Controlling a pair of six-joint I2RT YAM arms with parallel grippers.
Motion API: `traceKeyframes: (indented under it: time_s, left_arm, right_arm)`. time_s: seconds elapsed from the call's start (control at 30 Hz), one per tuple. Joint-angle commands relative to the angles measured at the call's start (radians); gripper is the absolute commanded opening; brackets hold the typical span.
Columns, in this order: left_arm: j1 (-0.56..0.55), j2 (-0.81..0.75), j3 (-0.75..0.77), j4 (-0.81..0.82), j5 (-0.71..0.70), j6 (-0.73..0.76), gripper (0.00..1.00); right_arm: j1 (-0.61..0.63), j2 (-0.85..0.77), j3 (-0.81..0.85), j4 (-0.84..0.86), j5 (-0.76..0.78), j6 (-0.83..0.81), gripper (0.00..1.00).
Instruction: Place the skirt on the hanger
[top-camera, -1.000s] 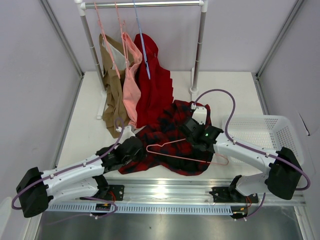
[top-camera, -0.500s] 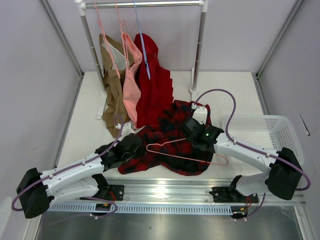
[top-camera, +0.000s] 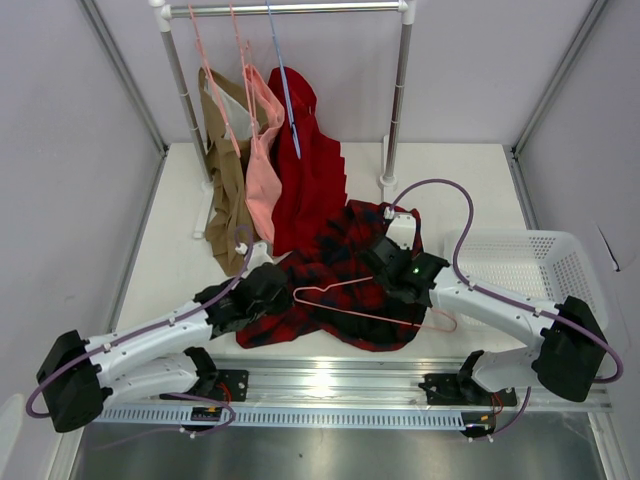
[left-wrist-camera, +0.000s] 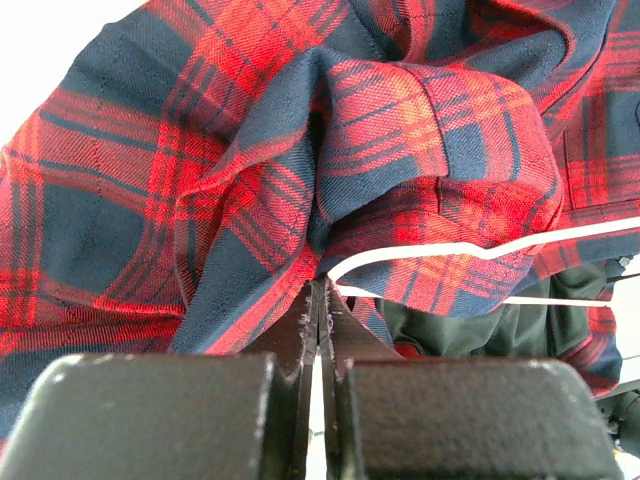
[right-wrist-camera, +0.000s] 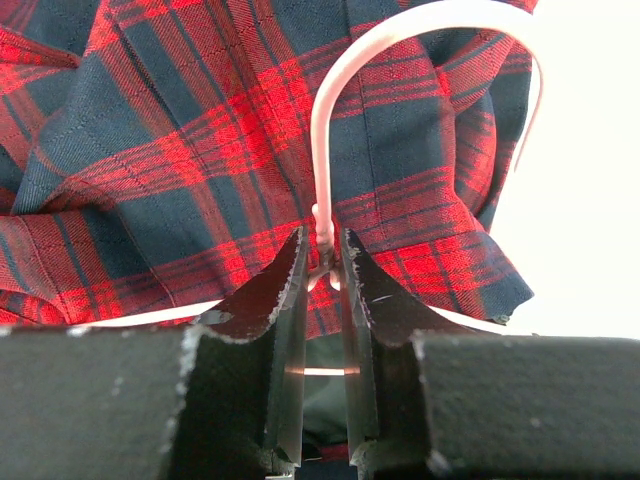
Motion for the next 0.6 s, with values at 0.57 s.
traceKeyframes:
  time_s: [0.57]
  left_arm:
    - [0.047, 0.093, 0.135, 0.031, 0.01, 0.205, 0.0]
  right_arm:
    - [0.014, -0.04, -0.022, 0.03, 0.034, -0.028, 0.0]
